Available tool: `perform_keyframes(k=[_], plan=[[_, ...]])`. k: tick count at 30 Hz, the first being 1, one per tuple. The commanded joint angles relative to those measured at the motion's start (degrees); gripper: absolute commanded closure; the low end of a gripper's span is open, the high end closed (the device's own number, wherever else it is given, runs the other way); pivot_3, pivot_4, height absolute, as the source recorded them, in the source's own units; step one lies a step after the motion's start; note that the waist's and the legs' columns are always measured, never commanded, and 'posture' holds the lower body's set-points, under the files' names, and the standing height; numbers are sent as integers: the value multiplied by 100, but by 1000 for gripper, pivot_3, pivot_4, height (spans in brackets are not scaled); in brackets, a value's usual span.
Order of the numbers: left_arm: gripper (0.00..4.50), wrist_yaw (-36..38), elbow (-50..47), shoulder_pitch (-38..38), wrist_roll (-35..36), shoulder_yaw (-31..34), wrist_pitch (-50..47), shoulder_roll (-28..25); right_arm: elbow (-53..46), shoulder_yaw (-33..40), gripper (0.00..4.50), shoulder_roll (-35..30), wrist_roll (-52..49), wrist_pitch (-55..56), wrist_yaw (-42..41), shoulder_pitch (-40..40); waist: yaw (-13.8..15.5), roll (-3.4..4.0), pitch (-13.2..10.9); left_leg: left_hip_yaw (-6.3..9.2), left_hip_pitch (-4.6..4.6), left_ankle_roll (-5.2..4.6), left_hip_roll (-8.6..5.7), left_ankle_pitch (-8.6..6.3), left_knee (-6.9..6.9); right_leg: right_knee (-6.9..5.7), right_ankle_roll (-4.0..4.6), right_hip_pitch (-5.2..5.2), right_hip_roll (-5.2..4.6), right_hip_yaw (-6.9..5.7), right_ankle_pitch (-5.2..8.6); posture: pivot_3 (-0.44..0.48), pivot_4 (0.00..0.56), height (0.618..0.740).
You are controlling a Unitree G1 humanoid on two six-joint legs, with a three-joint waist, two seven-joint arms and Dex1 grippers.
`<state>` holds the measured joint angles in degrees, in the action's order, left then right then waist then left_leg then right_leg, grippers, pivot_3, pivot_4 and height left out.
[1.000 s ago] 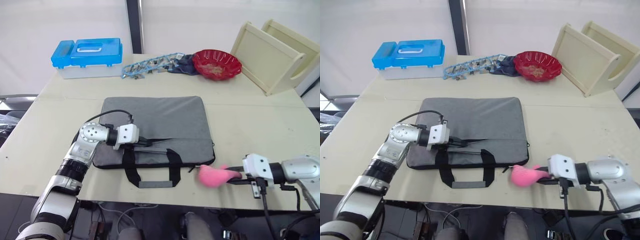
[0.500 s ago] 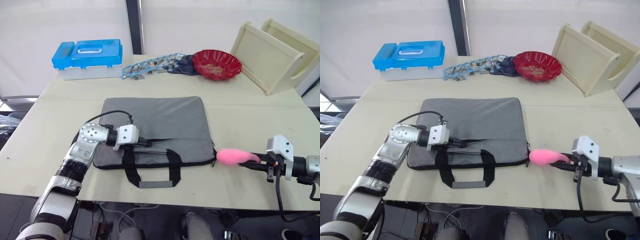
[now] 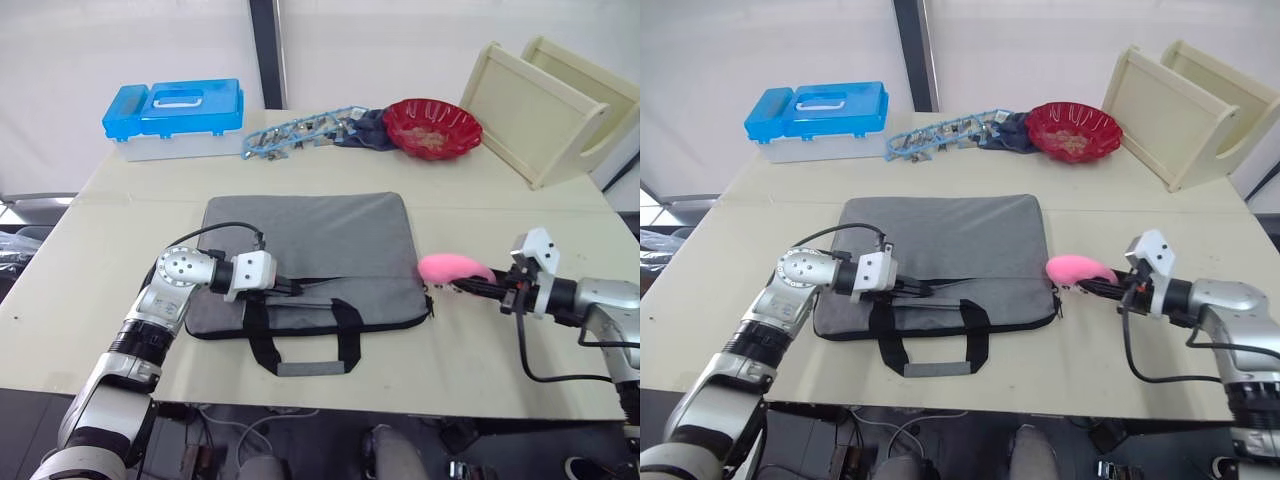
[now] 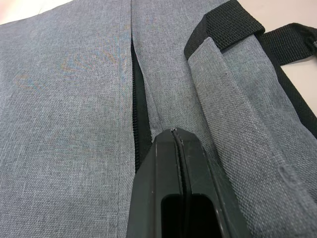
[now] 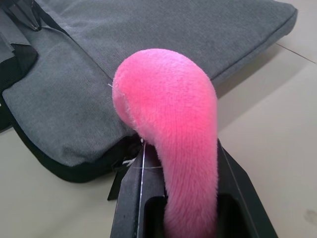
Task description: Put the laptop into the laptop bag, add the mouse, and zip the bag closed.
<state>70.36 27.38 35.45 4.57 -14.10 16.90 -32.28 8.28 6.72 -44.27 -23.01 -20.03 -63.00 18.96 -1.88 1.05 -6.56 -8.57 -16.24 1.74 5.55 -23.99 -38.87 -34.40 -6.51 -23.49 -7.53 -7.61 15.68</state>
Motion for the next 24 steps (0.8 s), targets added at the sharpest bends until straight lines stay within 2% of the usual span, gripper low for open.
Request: perform_keyframes(k=[1, 12, 16, 22, 24], plan=[[4500, 463, 422, -566, -527, -636, -306, -110, 219, 85, 4349, 276, 94, 192, 408, 322, -4, 7, 3, -1, 0, 0, 0, 0, 0, -1, 0, 0, 0, 0, 0, 0, 150, 740], [4500, 492, 217, -686, -466, -603, -435, -224, 843, 190, 4349, 888, 387, 595, 1155, 635, -67, 19, 8, -1, 0, 0, 1, 0, 1, -3, -1, 0, 0, 0, 0, 0, 150, 740], [4500, 511, 128, -732, -411, -581, -486, -255, 934, 488, 4349, 977, 159, 244, 1531, 751, -95, 20, 7, -2, 0, 0, 0, 0, 2, -2, -1, 0, -1, 1, 0, 0, 150, 740], [4500, 539, -112, -805, -74, -416, -585, -252, 112, 283, 4349, 705, -38, 11, 873, 249, -117, 28, 3, -2, -1, 0, 0, 0, 24, 11, -1, -2, 0, 0, 0, 0, 150, 740], [4500, 454, -342, -871, 224, -200, -715, -239, -108, 286, 3334, 597, -125, 24, 661, 163, -129, 32, -3, -4, -1, 0, 0, 0, 31, 17, -1, -4, 0, 0, 0, 0, 150, 740]])
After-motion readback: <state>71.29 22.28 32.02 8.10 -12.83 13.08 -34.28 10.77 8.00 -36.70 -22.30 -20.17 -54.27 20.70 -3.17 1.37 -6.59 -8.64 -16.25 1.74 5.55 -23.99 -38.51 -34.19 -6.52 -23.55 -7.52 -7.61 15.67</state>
